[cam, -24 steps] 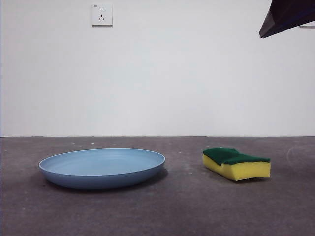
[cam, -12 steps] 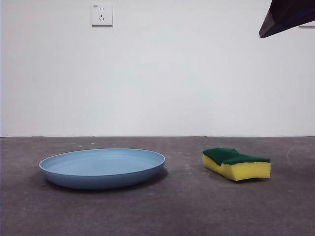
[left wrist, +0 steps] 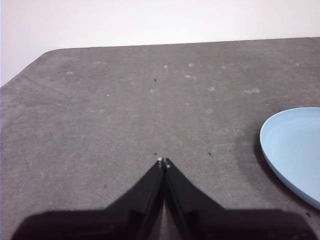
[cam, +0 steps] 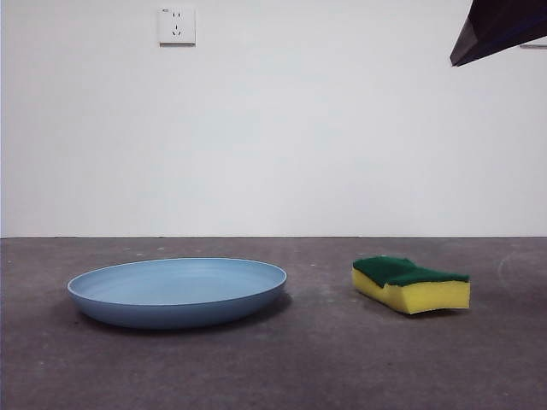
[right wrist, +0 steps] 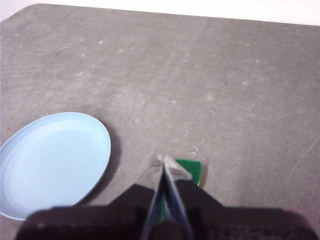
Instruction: Pick up the plate,pick up the cloth,clean the plate with the cloth
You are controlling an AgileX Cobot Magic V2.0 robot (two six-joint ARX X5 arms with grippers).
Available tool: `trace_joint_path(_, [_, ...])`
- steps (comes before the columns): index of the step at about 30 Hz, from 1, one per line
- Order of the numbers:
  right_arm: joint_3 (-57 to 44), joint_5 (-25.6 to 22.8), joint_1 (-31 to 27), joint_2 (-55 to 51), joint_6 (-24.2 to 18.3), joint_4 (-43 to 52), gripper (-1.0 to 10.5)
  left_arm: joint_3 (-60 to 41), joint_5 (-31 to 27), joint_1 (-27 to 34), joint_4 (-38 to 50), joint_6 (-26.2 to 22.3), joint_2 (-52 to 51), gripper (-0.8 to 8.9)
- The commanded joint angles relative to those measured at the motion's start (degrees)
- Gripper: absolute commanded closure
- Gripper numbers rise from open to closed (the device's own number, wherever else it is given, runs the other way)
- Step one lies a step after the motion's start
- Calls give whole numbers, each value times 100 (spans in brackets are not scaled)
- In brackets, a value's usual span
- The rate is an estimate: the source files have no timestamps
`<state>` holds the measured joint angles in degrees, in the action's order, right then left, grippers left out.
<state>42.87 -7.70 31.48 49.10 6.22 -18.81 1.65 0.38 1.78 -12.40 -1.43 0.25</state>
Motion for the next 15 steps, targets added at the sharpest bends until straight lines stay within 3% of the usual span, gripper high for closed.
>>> trace_joint_path(1, [-55, -15, -2, -4, 37, 31, 947, -57, -20, 24, -37, 28, -15, 817])
trace_joint_path(15, [-55, -13, -2, -4, 37, 31, 947, -57, -17, 24, -37, 28, -15, 817])
